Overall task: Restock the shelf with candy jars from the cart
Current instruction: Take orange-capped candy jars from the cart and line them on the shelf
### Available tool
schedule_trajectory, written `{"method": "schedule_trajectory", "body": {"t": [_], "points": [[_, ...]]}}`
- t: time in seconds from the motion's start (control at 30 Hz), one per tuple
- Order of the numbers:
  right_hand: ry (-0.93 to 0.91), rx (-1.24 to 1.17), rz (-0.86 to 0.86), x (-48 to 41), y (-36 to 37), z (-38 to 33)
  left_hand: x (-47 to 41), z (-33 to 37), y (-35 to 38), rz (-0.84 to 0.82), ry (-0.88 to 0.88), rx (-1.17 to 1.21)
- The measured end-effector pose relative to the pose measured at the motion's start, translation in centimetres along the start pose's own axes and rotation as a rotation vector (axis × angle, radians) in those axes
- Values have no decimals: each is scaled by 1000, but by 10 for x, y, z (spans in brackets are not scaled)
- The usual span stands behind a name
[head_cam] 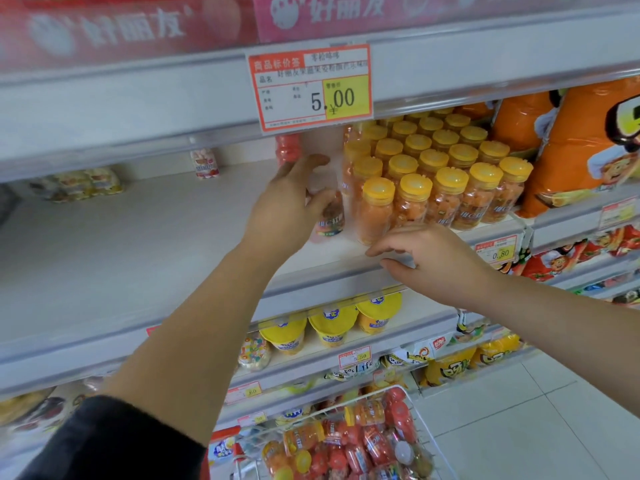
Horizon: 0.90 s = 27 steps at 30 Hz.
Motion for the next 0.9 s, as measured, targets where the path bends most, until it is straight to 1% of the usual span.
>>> {"method": "schedule_trajectory", "body": {"t": [0.17,0.47,0.67,0.8,0.9], "points": [[15,20,-17,-2,0,-2,16,5,5,-68,-4,49],[26,30,-20,2,0,-2,22,18,12,-59,-25,67],[42,41,-31,4,3,-1,22,22,18,-31,-36,83],[36,15,-48,10,0,-6,29,19,19,-18,-89,97],[-8,1,14,29,4,-14,50,22,13,68,-128,164]]}}
Point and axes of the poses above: each hand's wrist, its own x-axis away from the middle knuckle, its own y-axis out of the palm, z = x × y, the point moved 2 cm from there along -x, towards the middle knuckle, and after that the axes turned 3 degrees about x, right-handed, at the moved point
